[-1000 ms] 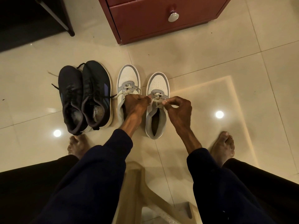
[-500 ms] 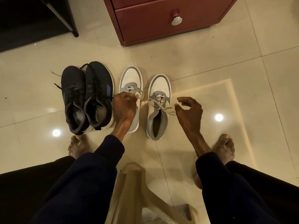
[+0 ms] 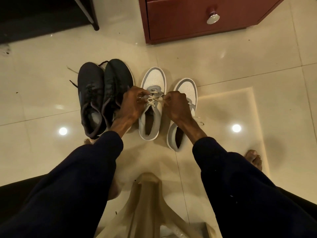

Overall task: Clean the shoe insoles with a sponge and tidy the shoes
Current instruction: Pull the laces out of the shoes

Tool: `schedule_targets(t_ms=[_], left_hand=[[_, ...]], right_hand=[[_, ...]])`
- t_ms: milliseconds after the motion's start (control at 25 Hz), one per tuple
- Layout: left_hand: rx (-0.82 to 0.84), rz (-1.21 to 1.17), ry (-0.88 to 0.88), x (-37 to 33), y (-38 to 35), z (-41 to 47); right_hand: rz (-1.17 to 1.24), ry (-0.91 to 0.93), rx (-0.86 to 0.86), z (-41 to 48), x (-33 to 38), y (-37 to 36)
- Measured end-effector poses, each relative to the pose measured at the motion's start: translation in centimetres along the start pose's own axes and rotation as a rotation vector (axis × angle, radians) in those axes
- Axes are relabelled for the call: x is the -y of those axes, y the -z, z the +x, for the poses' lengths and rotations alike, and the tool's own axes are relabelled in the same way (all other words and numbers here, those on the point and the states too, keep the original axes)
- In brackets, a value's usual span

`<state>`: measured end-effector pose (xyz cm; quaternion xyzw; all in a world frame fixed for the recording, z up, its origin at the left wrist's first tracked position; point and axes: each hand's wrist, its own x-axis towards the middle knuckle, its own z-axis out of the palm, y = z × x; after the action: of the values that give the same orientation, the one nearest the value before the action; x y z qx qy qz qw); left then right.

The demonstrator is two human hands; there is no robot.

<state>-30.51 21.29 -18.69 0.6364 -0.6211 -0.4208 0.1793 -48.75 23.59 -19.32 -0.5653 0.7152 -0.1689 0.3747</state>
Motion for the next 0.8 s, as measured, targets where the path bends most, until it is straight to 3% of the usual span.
schedule_targets(t_ms=[440, 560, 720, 800], left_hand=[[-0.015, -0.108, 0.047, 1.3, -0.2, -0.3], [0.017, 0.066, -0.032, 0.2, 0.1, -0.9], [0.125, 0.396, -0.083, 0.4, 1.3, -1.4], [0.151, 0.36, -0.071, 0.7, 2.7, -1.6]], right_hand=[[0.098, -0.015, 0.033, -0.5, 0.5, 1.2], [0.027, -0.088, 0.118, -0.2, 1.2, 3.3], [-0.172, -0.051, 0.334, 0.5, 2.2, 6.4], [-0.122, -0.037, 0.361, 0.7, 2.9, 8.1]])
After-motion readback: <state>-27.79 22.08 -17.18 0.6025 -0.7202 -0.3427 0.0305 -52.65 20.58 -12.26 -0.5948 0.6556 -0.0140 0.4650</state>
